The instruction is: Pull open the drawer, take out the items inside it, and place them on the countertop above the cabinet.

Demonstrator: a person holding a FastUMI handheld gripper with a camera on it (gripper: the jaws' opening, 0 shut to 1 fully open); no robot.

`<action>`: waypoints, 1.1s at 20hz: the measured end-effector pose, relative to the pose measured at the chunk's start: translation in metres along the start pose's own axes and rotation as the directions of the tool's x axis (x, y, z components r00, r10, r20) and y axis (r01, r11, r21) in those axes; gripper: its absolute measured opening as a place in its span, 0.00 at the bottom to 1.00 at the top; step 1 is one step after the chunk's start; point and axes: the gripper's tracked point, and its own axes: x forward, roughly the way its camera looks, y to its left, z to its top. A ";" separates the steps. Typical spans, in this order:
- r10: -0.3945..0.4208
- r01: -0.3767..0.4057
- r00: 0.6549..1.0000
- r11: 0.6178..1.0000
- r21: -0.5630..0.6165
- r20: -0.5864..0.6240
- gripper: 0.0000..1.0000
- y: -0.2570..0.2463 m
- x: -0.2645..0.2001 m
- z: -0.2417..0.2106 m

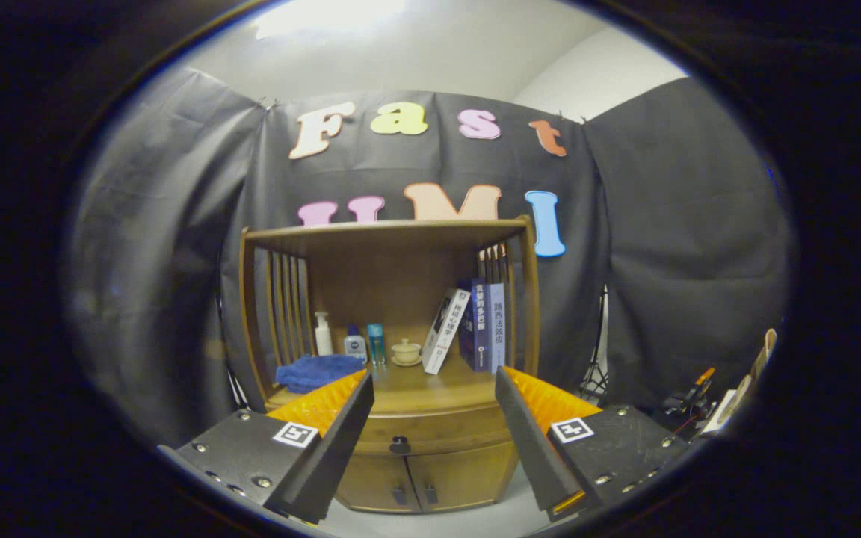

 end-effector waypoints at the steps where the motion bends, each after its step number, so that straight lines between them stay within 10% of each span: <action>1: 0.021 -0.022 0.999 1.000 -0.020 -0.027 0.98 0.007 0.006 -0.017; 22: 0.014 -0.017 0.992 1.000 -0.023 -0.126 0.97 0.034 0.109 -0.190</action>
